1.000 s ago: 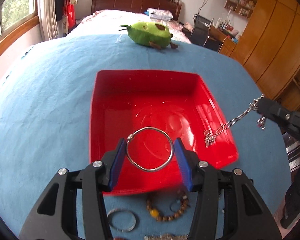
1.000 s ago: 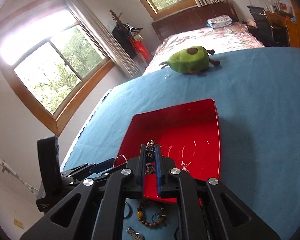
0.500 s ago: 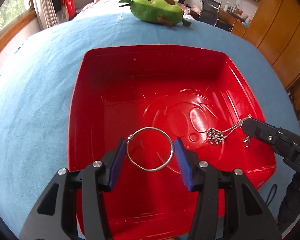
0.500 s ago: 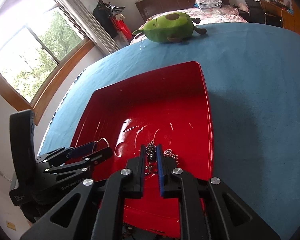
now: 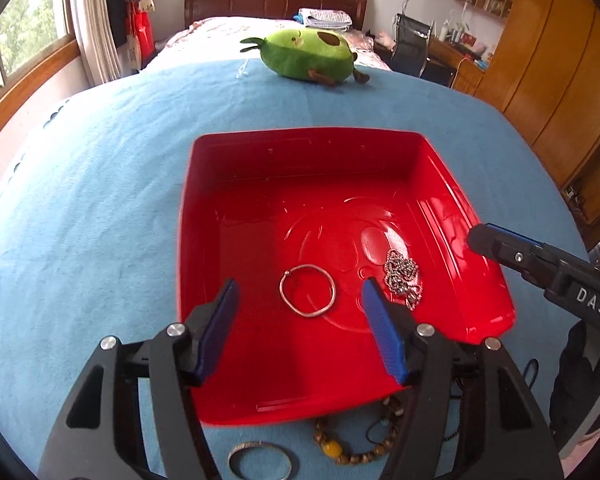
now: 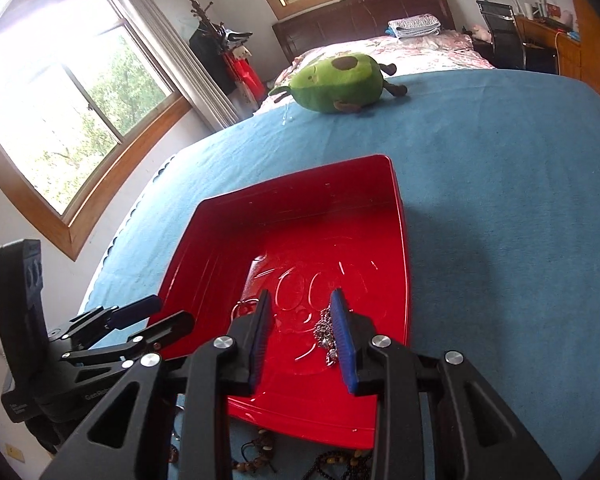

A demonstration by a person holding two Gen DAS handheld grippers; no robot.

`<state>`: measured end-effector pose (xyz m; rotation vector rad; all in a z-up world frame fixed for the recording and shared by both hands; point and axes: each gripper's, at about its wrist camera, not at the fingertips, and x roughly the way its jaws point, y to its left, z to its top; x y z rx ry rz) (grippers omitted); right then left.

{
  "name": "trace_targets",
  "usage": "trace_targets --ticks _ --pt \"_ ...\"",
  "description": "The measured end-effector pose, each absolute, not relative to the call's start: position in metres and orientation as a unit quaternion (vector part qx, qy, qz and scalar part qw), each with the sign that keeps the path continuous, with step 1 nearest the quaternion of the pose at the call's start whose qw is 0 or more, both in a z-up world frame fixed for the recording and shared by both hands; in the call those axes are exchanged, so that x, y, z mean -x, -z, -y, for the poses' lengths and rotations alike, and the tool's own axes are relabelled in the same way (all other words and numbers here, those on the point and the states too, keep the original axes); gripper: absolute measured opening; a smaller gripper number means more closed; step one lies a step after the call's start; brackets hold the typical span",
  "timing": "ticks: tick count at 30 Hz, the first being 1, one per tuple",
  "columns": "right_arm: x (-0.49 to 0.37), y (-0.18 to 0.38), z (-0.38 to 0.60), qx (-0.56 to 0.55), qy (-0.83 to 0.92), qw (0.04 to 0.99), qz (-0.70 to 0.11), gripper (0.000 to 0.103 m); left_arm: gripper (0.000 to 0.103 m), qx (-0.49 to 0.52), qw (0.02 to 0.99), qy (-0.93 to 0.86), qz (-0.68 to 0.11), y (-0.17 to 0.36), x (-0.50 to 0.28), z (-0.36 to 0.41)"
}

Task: Organize jewelry
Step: 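Carry bangle and chain into the red tin and open both grippers, then move both grippers back toward the remaining jewelry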

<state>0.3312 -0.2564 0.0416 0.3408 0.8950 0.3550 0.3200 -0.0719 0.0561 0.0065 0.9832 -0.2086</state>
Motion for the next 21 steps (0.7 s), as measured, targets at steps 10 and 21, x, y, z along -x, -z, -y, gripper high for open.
trace_targets --ticks 10,21 --pt "-0.289 -0.058 0.251 -0.149 -0.177 0.877 -0.422 0.031 0.063 -0.039 0.878 0.048 -0.475 -0.054 -0.26 0.042" --pt "-0.234 -0.032 0.249 -0.167 -0.191 0.856 -0.451 0.031 0.071 -0.027 0.866 0.043 -0.498 -0.015 -0.215 0.024"
